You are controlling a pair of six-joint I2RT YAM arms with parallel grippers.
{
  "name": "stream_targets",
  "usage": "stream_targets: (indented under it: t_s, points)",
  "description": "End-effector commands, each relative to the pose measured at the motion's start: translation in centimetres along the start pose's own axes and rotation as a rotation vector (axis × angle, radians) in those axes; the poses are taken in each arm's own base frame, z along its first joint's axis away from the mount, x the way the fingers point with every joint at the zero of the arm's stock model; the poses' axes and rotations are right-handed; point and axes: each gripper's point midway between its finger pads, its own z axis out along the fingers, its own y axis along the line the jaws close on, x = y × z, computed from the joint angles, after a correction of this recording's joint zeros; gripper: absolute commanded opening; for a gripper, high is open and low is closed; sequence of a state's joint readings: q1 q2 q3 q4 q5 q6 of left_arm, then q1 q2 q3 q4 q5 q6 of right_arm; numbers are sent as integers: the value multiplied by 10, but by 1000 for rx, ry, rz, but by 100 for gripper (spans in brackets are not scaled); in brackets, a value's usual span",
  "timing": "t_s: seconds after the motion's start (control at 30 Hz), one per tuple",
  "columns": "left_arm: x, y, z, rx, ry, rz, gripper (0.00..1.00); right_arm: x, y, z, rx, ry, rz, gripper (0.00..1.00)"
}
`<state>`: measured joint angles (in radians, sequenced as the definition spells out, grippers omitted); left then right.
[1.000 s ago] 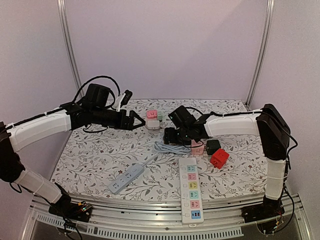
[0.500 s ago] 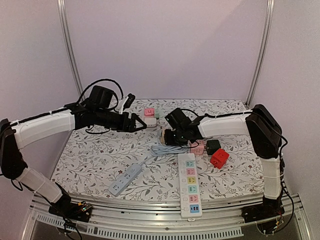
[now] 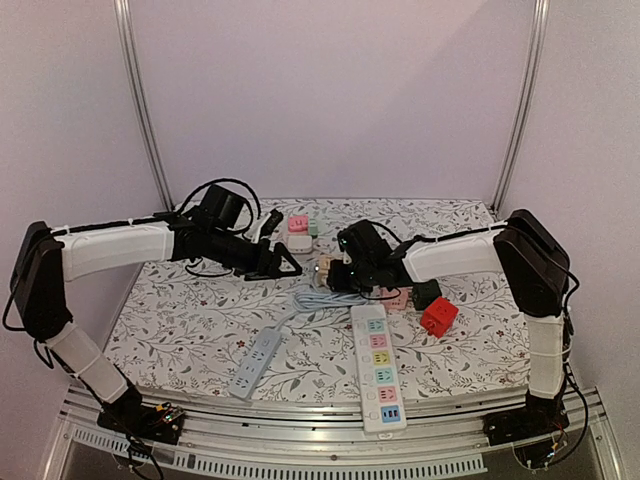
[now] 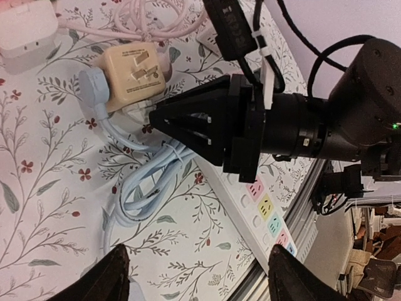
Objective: Pull the plug off the socket
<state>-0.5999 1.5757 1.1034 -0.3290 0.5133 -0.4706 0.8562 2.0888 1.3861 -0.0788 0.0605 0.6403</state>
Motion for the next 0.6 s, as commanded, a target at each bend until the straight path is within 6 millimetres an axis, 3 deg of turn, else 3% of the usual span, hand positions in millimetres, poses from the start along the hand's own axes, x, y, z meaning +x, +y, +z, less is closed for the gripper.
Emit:
stream_targets:
  t_s: [0.0,0.2,0.57]
  points:
    - [-5,-2,3,22,-1,-23,74,4,-13,-20,110,16,-6,29]
    - [-8,-1,-3,-4,-20,-5,74,6,-17,-30,238,39,-109,44]
    - [-9,-2,-6,-5,-23,-5,75,10,-12,-4,242,105,-238,52]
